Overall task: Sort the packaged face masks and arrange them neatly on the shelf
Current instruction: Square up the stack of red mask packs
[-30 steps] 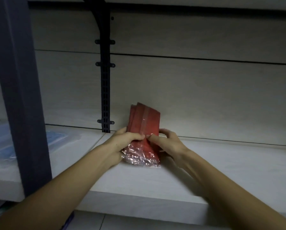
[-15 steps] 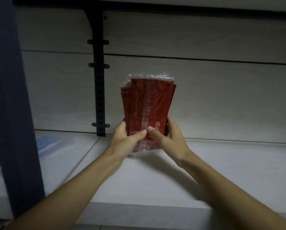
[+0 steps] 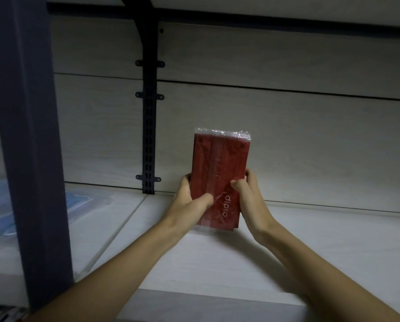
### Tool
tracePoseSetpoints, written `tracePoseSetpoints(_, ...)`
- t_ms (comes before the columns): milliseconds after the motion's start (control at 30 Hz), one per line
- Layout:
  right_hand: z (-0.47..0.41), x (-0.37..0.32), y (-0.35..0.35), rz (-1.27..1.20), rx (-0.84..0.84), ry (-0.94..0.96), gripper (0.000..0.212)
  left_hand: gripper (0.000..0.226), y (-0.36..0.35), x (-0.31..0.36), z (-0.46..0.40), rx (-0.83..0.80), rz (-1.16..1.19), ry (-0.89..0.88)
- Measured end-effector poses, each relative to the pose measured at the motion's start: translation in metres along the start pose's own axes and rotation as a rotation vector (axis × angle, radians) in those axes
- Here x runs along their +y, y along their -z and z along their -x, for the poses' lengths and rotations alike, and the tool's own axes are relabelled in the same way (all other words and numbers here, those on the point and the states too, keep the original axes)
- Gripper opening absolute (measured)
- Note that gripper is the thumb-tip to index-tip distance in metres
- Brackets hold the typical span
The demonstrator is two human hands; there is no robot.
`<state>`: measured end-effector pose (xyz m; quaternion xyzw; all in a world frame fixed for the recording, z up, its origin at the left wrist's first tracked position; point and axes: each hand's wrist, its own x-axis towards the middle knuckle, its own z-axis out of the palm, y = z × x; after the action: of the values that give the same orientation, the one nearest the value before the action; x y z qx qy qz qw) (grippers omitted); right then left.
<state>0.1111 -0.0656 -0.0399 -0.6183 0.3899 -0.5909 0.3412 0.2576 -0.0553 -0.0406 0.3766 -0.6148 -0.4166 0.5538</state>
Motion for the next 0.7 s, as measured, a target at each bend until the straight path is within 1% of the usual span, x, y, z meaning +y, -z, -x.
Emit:
tracePoseSetpoints(67,0.001,0.000,0.000,0.060,0.004,0.016,0.038,0.045,-0.001,-0.003,0.002,-0.022,-0.029,-0.057)
tracePoseSetpoints(167,0.005,-0.002,-0.001,0.138,0.020,0.099,0.040,0.048,-0.003,-0.004,0.006,-0.034,-0.043,-0.164)
tracePoseSetpoints(267,0.008,-0.005,-0.003,0.153,0.027,0.143,0.038,0.052,-0.003,-0.002,0.008,-0.022,-0.031,-0.206)
tracePoseSetpoints(333,0.009,-0.007,-0.004,0.169,0.028,0.128,0.041,0.054,-0.003,0.003,0.008,-0.008,0.009,-0.174)
tracePoseSetpoints(433,0.009,-0.008,-0.003,0.171,0.048,0.109,0.047,0.047,-0.005,0.007,0.007,0.008,0.080,-0.102)
tracePoseSetpoints(700,0.014,-0.013,-0.003,0.194,0.018,0.090,0.042,0.037,-0.008,0.003,0.006,-0.047,0.075,-0.017)
